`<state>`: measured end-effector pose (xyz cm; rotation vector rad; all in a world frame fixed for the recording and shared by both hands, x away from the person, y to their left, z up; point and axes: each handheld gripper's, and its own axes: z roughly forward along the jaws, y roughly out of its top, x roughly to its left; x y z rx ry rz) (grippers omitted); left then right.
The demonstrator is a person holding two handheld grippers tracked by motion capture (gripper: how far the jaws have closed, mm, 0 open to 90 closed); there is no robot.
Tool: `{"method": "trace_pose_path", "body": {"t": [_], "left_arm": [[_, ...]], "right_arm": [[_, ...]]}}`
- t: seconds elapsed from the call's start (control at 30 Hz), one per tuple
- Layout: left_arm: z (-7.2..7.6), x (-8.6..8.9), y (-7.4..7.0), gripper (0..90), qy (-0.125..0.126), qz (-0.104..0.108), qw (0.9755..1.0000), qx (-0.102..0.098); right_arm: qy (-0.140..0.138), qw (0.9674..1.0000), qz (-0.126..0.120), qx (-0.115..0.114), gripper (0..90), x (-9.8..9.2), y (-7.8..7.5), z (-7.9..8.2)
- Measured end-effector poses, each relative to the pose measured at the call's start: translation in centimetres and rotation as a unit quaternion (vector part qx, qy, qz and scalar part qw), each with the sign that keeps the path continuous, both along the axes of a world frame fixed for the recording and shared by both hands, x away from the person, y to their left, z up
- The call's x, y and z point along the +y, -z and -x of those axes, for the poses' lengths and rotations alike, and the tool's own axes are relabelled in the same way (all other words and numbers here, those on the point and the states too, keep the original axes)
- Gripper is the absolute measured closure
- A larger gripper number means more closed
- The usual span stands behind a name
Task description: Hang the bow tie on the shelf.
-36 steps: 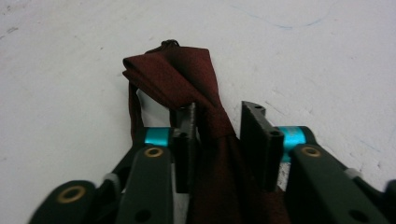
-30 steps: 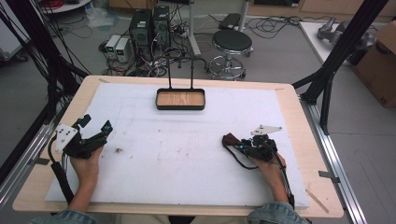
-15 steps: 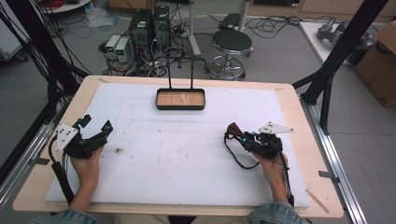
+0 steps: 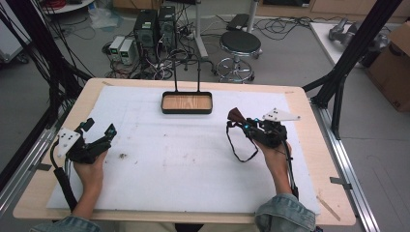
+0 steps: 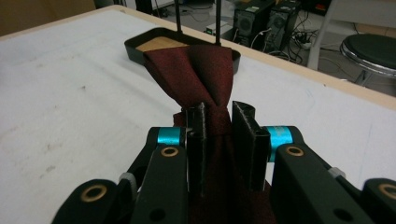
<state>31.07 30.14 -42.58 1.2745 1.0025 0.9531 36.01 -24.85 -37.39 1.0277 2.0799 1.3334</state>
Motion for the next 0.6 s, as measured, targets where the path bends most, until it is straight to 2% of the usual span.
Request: {"method": "trace_pose_path", "body": {"t": [0.23,0.47,0.6], "left_arm": [[-0.1,0.0,0.1,18.9,-0.002,-0.001,1.0000,0.002],[-0.1,0.0,0.1,18.8,-0.001,0.000,1.0000,0.000],[-0.1,0.0,0.1,18.8,0.000,0.000,1.0000,0.002]], "right_arm": [[-0.005,0.9999,0.004,-0.014,75.6,1.5,-1.3,-1.7],[-0.023,0.9995,-0.012,-0.015,75.6,2.8,-2.6,-4.1],[-0.024,0.9994,-0.011,-0.022,75.6,3.2,-2.8,-5.0]]}}
